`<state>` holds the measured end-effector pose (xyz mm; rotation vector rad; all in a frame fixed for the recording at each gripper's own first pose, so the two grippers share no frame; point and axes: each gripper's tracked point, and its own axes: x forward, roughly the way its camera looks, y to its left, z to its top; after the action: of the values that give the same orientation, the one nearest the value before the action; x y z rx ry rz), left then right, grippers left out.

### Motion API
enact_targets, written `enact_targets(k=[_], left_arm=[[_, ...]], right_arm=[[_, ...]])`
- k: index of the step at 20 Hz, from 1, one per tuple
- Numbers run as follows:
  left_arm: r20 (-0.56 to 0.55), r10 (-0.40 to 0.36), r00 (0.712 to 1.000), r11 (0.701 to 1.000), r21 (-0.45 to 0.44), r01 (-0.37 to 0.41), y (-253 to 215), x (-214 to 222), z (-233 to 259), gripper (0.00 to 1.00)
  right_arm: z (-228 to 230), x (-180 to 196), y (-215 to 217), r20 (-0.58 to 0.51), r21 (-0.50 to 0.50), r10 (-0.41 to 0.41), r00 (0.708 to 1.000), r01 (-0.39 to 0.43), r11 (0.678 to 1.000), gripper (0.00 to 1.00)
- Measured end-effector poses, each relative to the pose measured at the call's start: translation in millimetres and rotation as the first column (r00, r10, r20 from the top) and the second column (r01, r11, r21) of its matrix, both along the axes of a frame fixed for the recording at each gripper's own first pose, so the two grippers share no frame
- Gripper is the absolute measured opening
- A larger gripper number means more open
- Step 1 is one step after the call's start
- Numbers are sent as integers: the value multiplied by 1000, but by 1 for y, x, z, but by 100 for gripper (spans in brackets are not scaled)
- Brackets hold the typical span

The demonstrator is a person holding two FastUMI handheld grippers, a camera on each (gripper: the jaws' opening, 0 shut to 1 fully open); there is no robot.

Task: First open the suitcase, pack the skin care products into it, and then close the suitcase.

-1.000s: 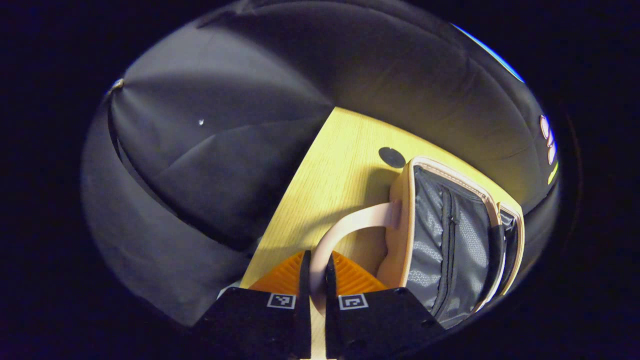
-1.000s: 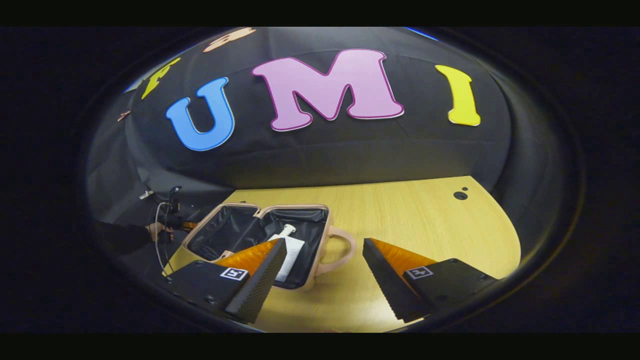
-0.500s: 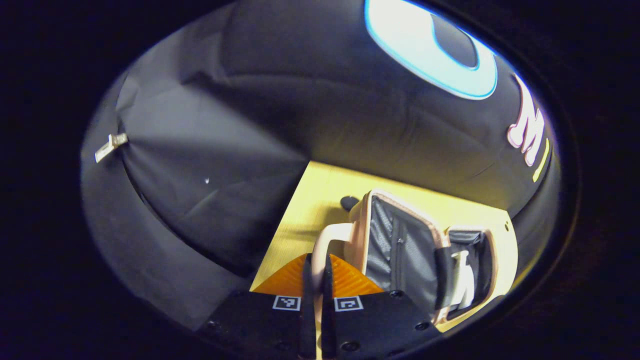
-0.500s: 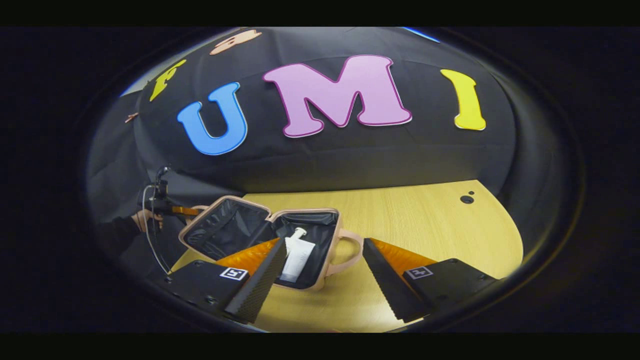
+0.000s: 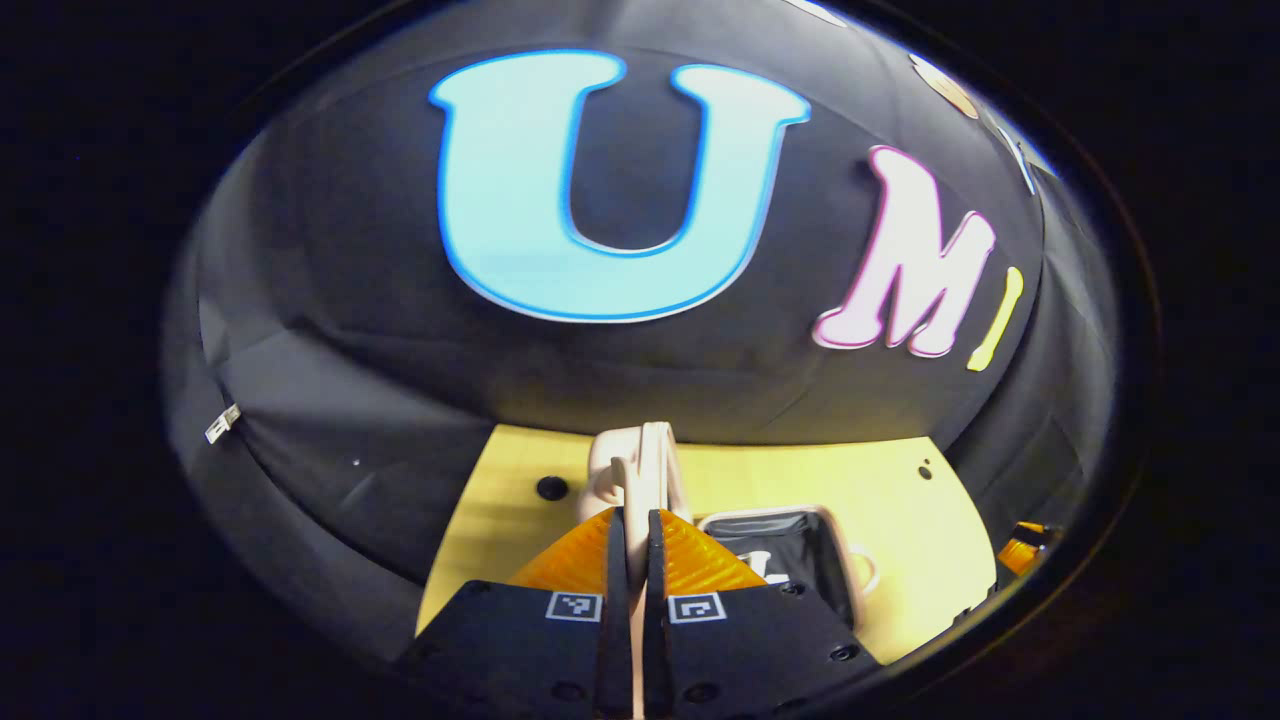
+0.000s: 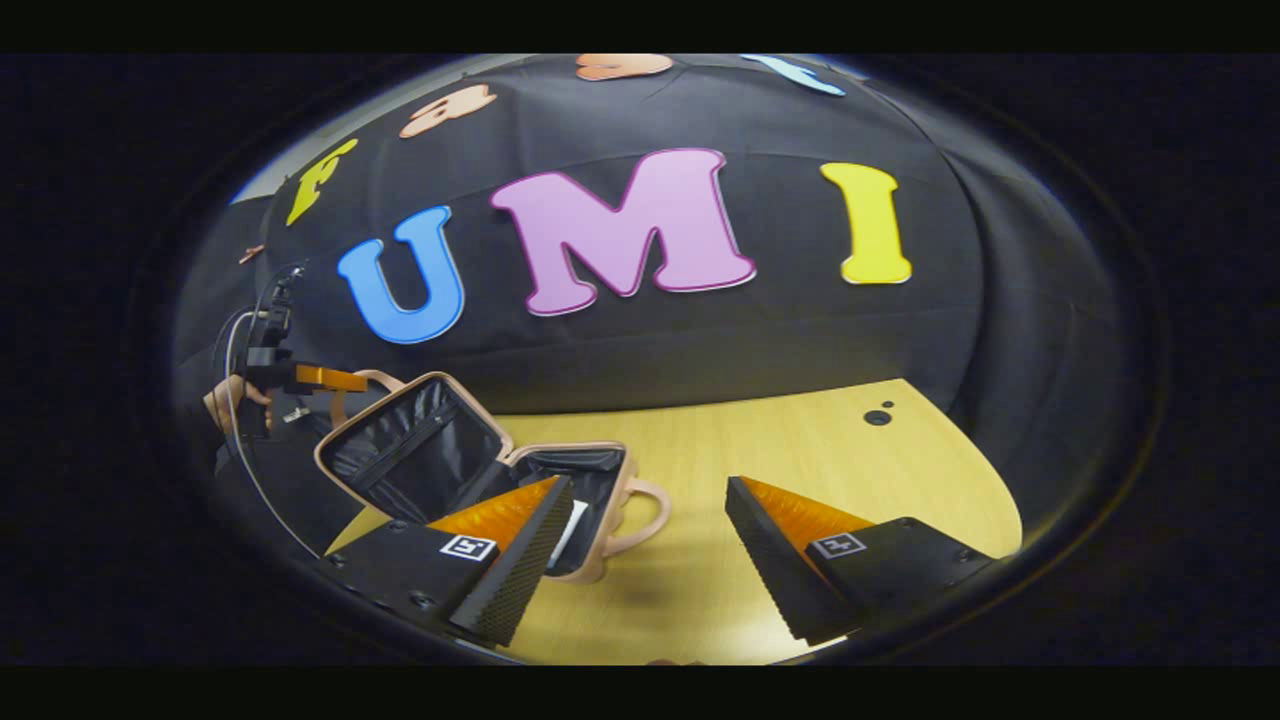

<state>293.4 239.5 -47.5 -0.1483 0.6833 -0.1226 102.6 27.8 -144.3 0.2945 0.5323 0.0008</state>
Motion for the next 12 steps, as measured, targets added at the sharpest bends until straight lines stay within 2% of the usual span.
enact_targets(k=[2,6,9,12], left_arm=[[22,-24,999,999,-42,25,-41,1,12,10],[66,-89,994,991,-93,95,-148,1,7,10],[81,-115,990,980,-151,126,-214,-2,-14,10],[68,-160,985,972,-164,170,-267,-10,-52,10]], right_arm=[[2,-3,-21,11,-23,-33,999,33,999,97],[6,-11,-54,22,-55,-72,997,73,996,97],[7,-15,-73,23,-84,-87,996,89,992,98],[6,-20,-91,13,-88,-109,994,110,990,98]])
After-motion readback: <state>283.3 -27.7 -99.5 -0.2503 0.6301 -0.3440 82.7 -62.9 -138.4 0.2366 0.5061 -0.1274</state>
